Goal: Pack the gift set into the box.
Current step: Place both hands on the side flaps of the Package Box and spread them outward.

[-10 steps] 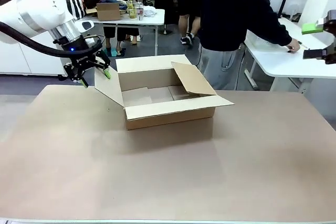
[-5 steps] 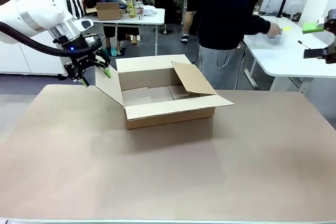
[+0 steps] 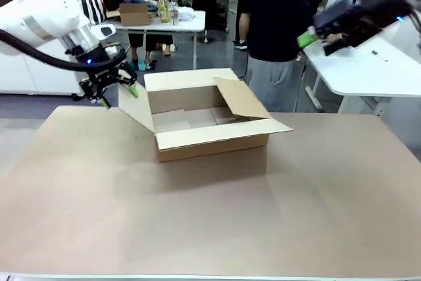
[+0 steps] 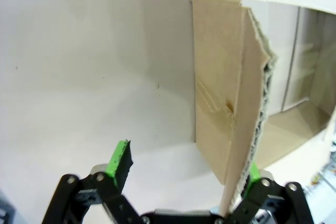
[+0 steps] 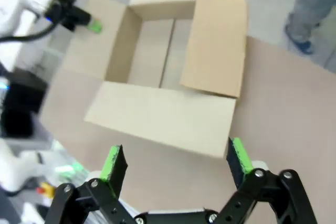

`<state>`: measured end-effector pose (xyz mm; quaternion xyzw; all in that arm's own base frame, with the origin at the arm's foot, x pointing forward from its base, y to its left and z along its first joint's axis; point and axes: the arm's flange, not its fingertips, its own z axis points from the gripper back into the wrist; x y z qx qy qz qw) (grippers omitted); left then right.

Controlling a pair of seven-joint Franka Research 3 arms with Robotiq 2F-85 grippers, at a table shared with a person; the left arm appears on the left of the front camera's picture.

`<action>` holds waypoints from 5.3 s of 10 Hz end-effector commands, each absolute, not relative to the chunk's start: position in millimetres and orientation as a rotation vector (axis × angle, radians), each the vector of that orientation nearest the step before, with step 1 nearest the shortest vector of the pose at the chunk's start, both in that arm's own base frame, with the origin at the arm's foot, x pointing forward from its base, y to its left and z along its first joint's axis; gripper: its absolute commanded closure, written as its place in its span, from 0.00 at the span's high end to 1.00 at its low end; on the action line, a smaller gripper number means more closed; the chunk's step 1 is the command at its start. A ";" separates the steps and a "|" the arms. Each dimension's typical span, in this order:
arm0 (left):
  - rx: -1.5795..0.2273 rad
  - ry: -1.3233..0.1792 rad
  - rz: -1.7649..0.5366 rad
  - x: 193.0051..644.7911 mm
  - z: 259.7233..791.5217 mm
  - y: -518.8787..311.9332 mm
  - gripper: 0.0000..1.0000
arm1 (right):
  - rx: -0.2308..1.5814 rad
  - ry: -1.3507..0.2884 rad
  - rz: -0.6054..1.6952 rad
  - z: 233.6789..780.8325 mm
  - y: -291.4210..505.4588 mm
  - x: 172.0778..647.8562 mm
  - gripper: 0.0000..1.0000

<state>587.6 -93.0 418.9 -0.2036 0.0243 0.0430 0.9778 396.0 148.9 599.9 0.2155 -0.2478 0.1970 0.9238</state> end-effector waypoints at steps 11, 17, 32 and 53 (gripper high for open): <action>-0.390 0.051 0.087 586.0 418.6 -93.9 1.00 | -0.195 -0.125 0.705 524.7 365.7 535.7 1.00; -0.390 0.051 0.087 586.0 418.6 -93.9 1.00 | -0.495 0.005 0.654 452.4 416.6 565.8 1.00; -0.390 0.051 0.087 586.0 418.6 -93.9 1.00 | -0.473 -0.170 0.175 443.5 275.1 554.7 1.00; -0.390 0.051 0.087 586.0 418.6 -93.9 1.00 | 0.362 -0.259 -0.147 409.5 98.0 583.4 1.00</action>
